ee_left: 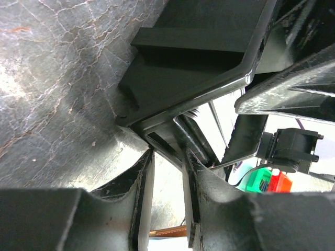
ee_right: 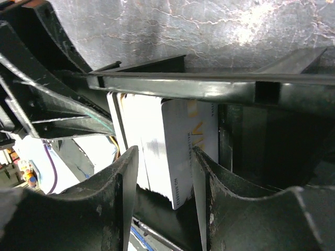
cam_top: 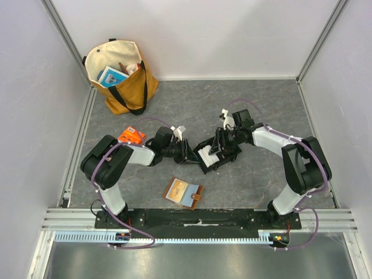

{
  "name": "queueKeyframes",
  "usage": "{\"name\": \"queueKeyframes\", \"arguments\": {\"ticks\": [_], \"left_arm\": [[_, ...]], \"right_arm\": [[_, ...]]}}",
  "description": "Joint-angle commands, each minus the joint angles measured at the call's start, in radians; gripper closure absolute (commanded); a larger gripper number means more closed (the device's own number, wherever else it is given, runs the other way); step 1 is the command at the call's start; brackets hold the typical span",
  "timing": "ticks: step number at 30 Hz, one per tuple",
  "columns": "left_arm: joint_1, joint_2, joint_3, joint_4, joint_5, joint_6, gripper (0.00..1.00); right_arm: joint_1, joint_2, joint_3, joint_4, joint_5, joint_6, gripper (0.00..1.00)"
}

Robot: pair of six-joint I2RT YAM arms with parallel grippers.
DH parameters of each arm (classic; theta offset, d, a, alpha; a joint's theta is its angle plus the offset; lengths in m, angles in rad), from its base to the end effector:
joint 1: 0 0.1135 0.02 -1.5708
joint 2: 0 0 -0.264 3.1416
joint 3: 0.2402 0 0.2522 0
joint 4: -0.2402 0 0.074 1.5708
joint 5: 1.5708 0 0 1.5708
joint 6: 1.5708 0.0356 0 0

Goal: Put the credit cards into the card holder
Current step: Pick up the credit card from the storage box.

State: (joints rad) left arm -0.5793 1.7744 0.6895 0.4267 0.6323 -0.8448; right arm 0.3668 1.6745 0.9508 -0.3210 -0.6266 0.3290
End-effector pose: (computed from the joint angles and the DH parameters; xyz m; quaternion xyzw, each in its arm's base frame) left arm 0.2580 -0.1939 0.1206 0.0229 0.8638 -0.4849 0.1347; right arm 0.2933 0.1351 0.1699 -0.0975 0.9169 0.3641 0.1311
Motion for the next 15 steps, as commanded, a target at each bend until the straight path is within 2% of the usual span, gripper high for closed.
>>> {"name": "queueKeyframes", "arguments": {"ticks": [1,7,13,15], "left_arm": [[-0.001,0.019,0.053,0.058,0.017,-0.023,0.66],[-0.002,0.019,0.054,0.058,0.018,-0.023,0.66],[-0.004,0.02,0.054,0.058,0.02,-0.023,0.66],[-0.002,0.02,0.054,0.06,0.02,-0.023,0.66]], "right_arm": [[0.011,-0.071,0.023,0.02,-0.094,0.025,0.49],[0.011,-0.09,0.003,0.02,-0.097,0.03,0.51],[0.011,-0.088,-0.001,0.022,-0.111,0.028,0.59],[0.011,-0.091,0.006,0.016,-0.075,0.034,0.56]]}}
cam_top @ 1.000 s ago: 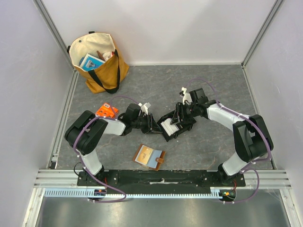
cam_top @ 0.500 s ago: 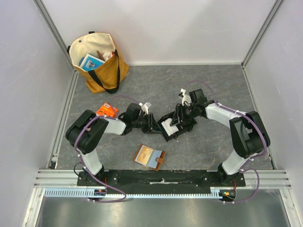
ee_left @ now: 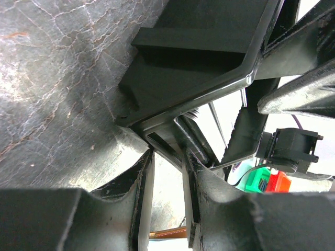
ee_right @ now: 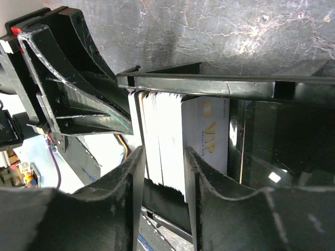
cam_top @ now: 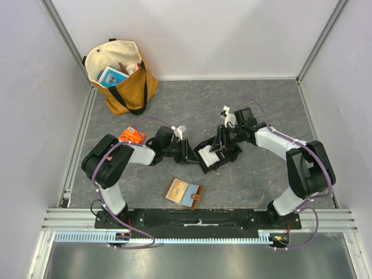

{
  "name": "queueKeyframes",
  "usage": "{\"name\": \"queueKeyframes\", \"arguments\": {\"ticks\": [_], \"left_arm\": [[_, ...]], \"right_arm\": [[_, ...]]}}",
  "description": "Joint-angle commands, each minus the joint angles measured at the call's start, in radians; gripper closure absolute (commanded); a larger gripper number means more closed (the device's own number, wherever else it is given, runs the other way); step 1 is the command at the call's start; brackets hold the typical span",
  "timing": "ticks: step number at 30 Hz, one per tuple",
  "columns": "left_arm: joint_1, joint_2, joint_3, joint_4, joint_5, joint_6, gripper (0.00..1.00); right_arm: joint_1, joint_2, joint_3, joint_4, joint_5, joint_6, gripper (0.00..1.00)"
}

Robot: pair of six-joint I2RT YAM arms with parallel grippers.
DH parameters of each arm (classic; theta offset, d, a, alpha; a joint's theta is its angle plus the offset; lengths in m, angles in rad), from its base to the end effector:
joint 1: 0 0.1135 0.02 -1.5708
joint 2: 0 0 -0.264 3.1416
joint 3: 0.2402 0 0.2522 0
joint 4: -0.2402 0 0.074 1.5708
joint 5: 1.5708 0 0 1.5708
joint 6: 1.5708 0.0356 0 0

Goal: Put the credit cards into the card holder
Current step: Pick up the credit card from the storage box.

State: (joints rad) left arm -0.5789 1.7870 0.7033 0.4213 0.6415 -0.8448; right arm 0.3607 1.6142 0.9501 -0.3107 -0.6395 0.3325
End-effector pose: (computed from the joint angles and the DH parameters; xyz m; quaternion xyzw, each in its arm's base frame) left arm 0.2605 -0.1957 0.1199 0.0241 0.8636 -0.4865 0.1302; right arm 0.2909 0.1324 0.1886 -0.1051 0.9061 0.3773 0.1601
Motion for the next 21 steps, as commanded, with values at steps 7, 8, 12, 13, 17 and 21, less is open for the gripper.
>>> {"name": "queueKeyframes", "arguments": {"ticks": [7,8,12,13,17,21], "left_arm": [[-0.002,0.0,0.035,0.065,0.007,-0.022,0.66],[-0.002,0.0,0.036,0.063,0.006,-0.022,0.66],[-0.002,0.008,0.05,0.065,0.006,-0.025,0.66],[-0.002,0.011,0.053,0.065,0.006,-0.027,0.66],[-0.002,0.022,0.073,0.062,0.01,-0.033,0.66],[-0.004,0.032,0.09,0.051,0.012,-0.034,0.66]], "right_arm": [[0.018,-0.022,0.041,-0.008,0.138,0.005,0.34],[0.023,-0.01,0.042,-0.007,0.133,0.004,0.32],[0.055,0.013,0.024,0.027,0.136,0.014,0.27],[0.066,0.015,0.021,0.024,0.147,0.019,0.26],[0.096,-0.005,0.0,0.047,0.162,0.046,0.24],[0.109,-0.054,-0.02,0.055,0.179,0.074,0.25]]}}
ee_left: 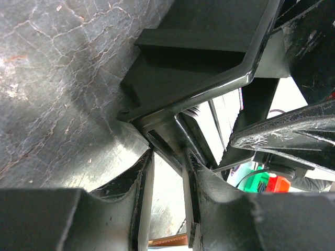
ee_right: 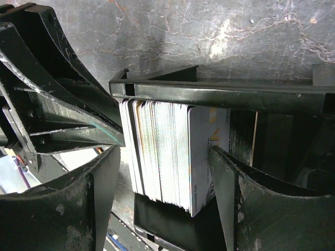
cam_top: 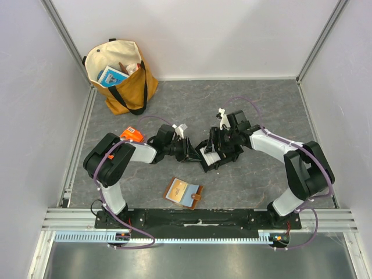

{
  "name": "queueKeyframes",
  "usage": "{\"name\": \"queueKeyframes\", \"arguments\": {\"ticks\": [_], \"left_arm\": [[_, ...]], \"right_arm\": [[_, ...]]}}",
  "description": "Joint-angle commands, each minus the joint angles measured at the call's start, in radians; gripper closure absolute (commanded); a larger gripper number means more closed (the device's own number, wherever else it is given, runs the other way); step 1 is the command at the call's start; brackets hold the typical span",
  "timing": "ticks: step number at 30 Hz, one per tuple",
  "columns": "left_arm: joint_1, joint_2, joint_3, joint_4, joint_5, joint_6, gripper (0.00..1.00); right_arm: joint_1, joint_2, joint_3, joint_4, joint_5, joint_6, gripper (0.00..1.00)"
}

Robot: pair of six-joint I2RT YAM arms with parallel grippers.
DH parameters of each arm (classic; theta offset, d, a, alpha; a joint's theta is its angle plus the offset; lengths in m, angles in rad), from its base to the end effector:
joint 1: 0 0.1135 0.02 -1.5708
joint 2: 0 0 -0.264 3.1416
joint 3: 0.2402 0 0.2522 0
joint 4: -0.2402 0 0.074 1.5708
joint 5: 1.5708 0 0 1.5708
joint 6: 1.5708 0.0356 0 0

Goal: Put the credit cards into the card holder
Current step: Pick up the credit card from the storage box.

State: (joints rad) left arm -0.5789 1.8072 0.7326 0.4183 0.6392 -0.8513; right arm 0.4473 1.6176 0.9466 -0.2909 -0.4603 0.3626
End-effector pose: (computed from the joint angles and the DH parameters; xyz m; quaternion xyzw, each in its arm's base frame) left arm 0.2667 -0.1997 0.1207 0.0218 0.8628 -0.4877 0.1316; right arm 0.2836 0.1536 0.1850 -0.1076 0.9251 0.3150 0.1825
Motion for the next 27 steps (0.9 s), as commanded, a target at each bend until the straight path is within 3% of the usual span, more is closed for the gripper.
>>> {"name": "queueKeyframes", "arguments": {"ticks": [1,9,16,27], "left_arm": [[-0.004,0.015,0.067,0.054,0.014,-0.028,0.66],[-0.002,0.024,0.076,0.051,0.016,-0.029,0.66],[-0.003,0.021,0.073,0.05,0.019,-0.029,0.66],[-0.002,0.023,0.07,0.053,0.02,-0.029,0.66]], "right_arm": [[0.027,-0.068,-0.022,0.036,0.003,0.05,0.25],[0.044,-0.147,-0.038,0.032,0.038,0.085,0.29],[0.045,-0.124,-0.029,-0.007,0.107,0.065,0.3],[0.045,-0.107,-0.02,-0.021,0.114,0.058,0.41]]}}
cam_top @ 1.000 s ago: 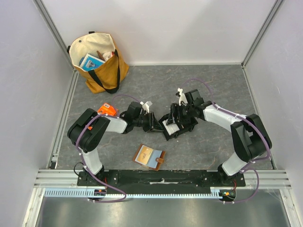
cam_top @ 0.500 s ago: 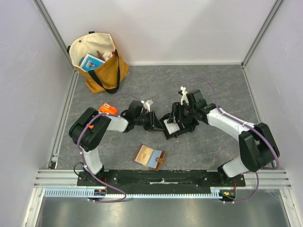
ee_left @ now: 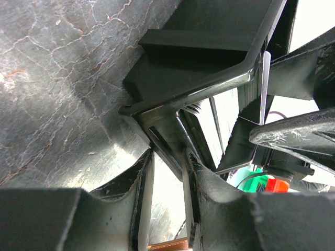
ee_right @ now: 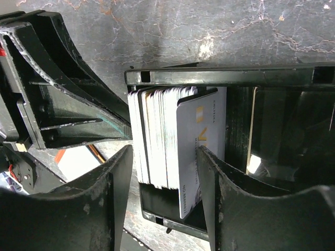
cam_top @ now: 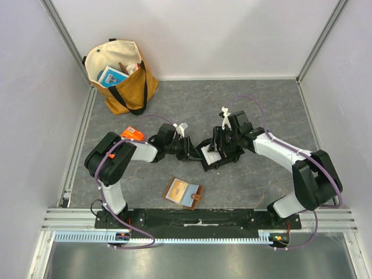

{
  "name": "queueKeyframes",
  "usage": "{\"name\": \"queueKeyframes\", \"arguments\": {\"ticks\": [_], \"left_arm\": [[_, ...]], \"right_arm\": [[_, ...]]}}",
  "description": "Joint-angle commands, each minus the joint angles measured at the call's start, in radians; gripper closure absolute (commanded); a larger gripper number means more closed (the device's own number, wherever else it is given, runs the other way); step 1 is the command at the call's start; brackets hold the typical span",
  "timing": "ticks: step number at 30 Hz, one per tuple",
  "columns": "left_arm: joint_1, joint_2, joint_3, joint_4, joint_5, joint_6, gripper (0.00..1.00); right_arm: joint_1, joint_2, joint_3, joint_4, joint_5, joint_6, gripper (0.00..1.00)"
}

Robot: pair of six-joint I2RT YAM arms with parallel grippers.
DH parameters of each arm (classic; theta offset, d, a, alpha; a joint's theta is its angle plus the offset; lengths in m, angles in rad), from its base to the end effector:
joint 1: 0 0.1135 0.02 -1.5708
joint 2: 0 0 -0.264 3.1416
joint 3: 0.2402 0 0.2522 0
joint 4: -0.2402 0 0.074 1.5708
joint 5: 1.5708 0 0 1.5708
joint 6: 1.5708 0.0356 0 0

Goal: Put the credit cards into the card holder
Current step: Pick up the credit card from the storage box.

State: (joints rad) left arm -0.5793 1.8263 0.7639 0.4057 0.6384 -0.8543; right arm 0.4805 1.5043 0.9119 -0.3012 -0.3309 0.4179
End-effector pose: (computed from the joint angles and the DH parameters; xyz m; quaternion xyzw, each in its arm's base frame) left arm 0.2726 -0.2037 0.1215 0.0204 0.8630 -0.4876 0.1309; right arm 0.2666 0.1520 0.2060 -0.0838 0.9282 0.2822 0.2277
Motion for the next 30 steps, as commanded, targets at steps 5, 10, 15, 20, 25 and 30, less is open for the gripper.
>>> {"name": "queueKeyframes", "arguments": {"ticks": [5,10,15,20,25,30], "left_arm": [[-0.002,0.001,0.035,0.065,0.021,-0.026,0.66],[-0.002,-0.001,0.035,0.067,0.021,-0.026,0.66],[-0.002,0.001,0.035,0.067,0.023,-0.028,0.66],[-0.002,0.004,0.035,0.073,0.027,-0.028,0.66],[-0.002,0.008,0.035,0.077,0.03,-0.031,0.66],[-0.002,0.01,0.037,0.079,0.035,-0.032,0.66]], "right_arm": [[0.01,-0.003,0.016,-0.016,-0.02,0.001,0.49],[0.007,-0.01,0.019,-0.016,-0.03,0.01,0.73],[-0.003,-0.012,0.016,-0.004,-0.074,0.012,0.78],[-0.028,-0.007,-0.001,0.025,-0.16,0.021,0.7],[-0.042,0.007,-0.011,0.034,-0.197,0.018,0.7],[-0.051,0.019,-0.021,0.039,-0.177,0.019,0.68]]}}
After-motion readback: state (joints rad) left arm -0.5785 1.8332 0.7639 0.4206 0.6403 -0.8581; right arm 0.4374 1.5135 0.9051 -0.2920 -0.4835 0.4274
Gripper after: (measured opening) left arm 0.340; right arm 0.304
